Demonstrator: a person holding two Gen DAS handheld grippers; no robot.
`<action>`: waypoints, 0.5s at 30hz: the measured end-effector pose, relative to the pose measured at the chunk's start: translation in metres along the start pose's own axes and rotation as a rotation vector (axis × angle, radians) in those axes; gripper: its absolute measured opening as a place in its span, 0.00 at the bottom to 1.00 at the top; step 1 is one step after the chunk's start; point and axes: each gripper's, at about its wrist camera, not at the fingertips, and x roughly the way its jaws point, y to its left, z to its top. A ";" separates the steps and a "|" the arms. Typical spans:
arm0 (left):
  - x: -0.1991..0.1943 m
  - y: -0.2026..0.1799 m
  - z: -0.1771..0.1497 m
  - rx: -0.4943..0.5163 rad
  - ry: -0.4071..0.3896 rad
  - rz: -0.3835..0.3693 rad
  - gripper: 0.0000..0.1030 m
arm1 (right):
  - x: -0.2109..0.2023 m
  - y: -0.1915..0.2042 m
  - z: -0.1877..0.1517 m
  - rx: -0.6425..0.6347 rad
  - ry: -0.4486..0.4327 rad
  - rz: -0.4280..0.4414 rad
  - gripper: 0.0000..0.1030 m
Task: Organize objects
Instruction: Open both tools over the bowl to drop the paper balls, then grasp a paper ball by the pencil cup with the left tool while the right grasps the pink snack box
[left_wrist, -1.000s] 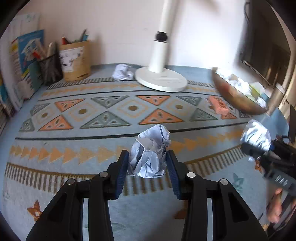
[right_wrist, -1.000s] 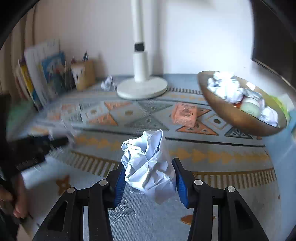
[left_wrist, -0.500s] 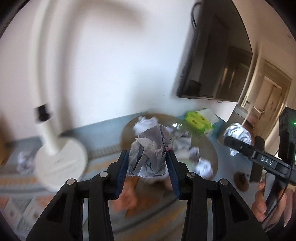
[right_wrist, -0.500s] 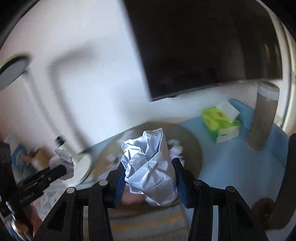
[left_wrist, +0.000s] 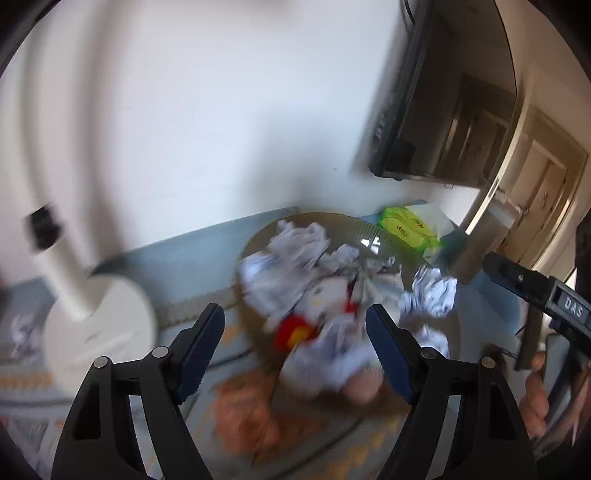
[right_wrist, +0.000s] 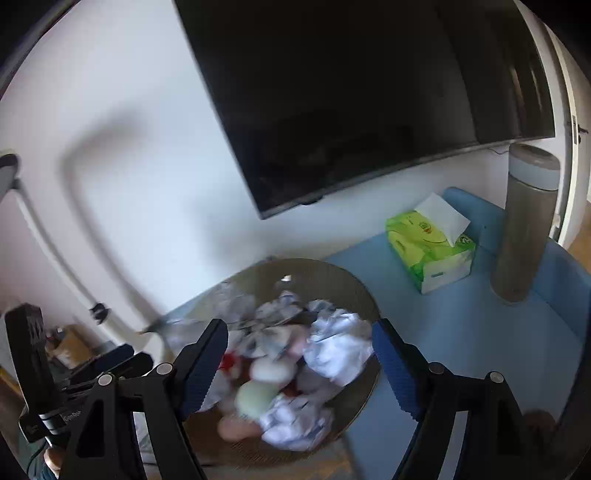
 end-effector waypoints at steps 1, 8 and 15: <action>-0.014 0.008 -0.008 -0.008 -0.010 0.011 0.75 | -0.009 0.006 -0.004 -0.005 -0.002 0.027 0.77; -0.135 0.107 -0.125 -0.163 -0.049 0.329 0.78 | -0.074 0.089 -0.056 -0.100 -0.041 0.189 0.82; -0.166 0.188 -0.209 -0.382 0.075 0.445 0.79 | -0.029 0.170 -0.162 -0.256 0.062 0.151 0.94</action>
